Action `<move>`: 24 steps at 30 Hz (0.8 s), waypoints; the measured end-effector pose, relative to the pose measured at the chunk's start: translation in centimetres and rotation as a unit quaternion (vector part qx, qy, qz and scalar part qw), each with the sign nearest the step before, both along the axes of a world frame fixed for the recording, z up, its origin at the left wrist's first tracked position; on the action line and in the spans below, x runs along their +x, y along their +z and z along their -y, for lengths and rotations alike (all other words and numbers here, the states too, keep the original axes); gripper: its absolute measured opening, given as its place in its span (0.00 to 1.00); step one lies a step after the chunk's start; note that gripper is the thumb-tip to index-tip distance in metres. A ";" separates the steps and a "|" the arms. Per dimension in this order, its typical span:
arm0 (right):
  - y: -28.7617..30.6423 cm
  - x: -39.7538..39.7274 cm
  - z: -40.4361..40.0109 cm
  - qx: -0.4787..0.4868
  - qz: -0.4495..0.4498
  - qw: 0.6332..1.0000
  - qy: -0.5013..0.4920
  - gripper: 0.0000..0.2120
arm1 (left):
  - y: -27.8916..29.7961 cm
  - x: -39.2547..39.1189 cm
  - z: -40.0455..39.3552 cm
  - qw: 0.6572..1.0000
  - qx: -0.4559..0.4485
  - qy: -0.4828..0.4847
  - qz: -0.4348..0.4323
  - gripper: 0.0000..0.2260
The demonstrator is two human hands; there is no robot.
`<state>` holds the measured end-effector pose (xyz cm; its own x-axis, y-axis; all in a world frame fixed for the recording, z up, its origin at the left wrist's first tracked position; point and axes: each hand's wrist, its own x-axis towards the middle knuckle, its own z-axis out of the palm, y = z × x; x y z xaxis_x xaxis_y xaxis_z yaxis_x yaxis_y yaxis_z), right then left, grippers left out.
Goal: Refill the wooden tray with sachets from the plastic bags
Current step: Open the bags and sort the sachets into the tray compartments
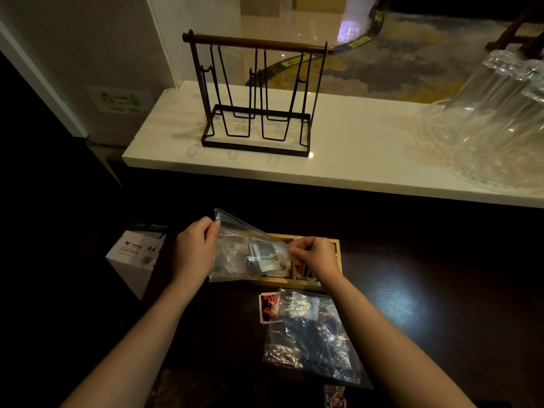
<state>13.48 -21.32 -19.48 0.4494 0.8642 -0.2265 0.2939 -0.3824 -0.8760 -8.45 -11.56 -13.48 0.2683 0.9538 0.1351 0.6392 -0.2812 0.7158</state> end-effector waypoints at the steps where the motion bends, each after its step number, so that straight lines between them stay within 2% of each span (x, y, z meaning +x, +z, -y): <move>1: -0.1 0.0 0.0 -0.001 -0.009 1.000 -0.003 0.05 | 0.3 0.1 -0.1 1.000 0.003 -0.007 0.001 0.17; 16: -0.5 -0.3 0.8 0.001 -0.169 0.984 -0.054 0.05 | 3.2 2.0 -0.4 0.997 0.048 -0.052 -0.014 0.13; 24: -0.5 0.0 0.7 0.014 -0.184 0.981 -0.067 0.04 | 4.5 2.7 -0.2 0.997 0.030 -0.072 -0.002 0.13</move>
<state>13.45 -22.06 -19.93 0.4514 0.8109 -0.3723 -0.0953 -0.3711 -0.9237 -5.79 -11.40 -9.03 0.4019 0.8960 0.1891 0.5920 -0.4118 0.6928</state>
